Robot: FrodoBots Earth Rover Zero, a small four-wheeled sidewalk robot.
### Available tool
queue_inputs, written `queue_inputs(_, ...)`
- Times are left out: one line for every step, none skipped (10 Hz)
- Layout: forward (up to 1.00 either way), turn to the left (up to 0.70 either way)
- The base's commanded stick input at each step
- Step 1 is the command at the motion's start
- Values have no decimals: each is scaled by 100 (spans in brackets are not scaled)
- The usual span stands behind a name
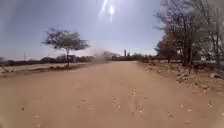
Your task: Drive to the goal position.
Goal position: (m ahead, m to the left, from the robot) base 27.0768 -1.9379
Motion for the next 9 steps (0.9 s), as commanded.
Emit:
queue_inputs(100, 0)
queue_inputs(100, 0)
queue_inputs(100, 0)
queue_inputs(100, 0)
queue_inputs(100, 0)
queue_inputs(100, 0)
queue_inputs(100, 0)
queue_inputs(100, 0)
queue_inputs(100, -26)
